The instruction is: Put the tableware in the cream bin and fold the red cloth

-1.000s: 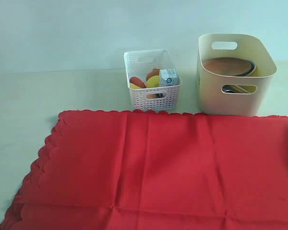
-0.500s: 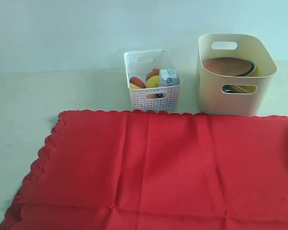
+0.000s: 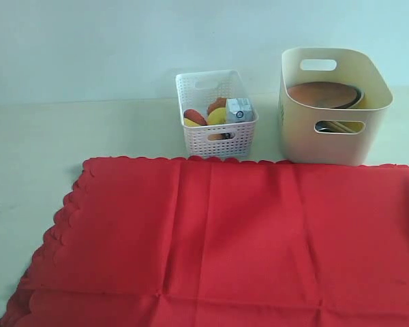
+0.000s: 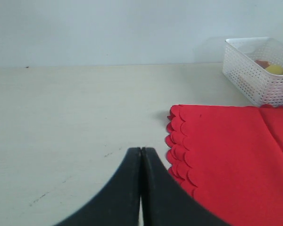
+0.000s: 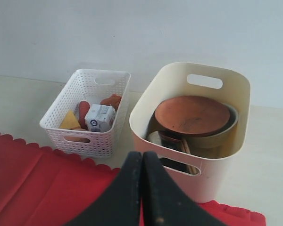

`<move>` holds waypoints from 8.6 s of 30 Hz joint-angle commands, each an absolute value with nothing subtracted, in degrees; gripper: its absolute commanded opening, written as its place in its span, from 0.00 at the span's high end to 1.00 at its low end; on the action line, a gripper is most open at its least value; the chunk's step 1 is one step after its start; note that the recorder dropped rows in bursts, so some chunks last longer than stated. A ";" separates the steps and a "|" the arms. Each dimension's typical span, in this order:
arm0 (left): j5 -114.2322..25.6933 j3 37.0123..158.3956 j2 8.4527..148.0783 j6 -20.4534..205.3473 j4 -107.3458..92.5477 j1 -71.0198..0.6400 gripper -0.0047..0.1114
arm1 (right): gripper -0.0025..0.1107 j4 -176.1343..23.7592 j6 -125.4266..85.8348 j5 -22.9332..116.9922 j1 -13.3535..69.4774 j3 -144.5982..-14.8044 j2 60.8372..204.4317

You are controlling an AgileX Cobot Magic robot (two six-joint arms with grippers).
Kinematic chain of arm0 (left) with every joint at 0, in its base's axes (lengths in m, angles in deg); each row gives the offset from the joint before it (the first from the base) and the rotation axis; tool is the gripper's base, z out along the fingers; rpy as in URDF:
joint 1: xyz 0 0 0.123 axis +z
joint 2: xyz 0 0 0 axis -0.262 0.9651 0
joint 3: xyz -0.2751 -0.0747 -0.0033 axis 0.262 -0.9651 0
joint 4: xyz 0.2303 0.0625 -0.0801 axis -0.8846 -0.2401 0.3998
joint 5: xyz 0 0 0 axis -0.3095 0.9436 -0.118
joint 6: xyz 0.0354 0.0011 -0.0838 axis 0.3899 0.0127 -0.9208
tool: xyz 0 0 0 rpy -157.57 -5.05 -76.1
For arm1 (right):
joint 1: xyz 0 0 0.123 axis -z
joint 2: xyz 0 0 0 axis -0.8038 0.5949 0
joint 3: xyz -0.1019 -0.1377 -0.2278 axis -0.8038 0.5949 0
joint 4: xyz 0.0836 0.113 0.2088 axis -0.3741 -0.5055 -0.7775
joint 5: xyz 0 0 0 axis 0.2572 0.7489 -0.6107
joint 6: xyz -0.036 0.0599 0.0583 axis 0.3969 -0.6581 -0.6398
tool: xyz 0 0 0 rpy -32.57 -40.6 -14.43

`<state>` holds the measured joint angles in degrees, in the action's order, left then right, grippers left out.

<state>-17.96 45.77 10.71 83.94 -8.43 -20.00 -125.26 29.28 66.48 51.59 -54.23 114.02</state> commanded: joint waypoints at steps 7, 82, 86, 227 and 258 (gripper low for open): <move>-15.67 66.88 29.52 83.97 -8.28 -23.87 0.96 | 0.98 -125.19 28.88 65.06 51.46 -53.80 113.74; -1.09 92.99 110.11 98.42 12.35 -23.56 0.38 | 0.98 -124.80 28.87 65.00 51.46 -53.80 113.74; -0.95 92.99 112.69 99.47 14.19 -22.39 0.38 | 0.98 -123.61 29.06 65.40 51.46 -53.80 113.74; 1.64 102.45 100.12 131.07 63.43 -57.50 0.96 | 0.98 -90.83 -5.68 80.55 39.44 -59.72 164.88; -8.25 109.09 122.16 142.71 63.51 -78.92 0.96 | 0.98 -54.04 -34.19 103.75 39.44 -68.94 153.55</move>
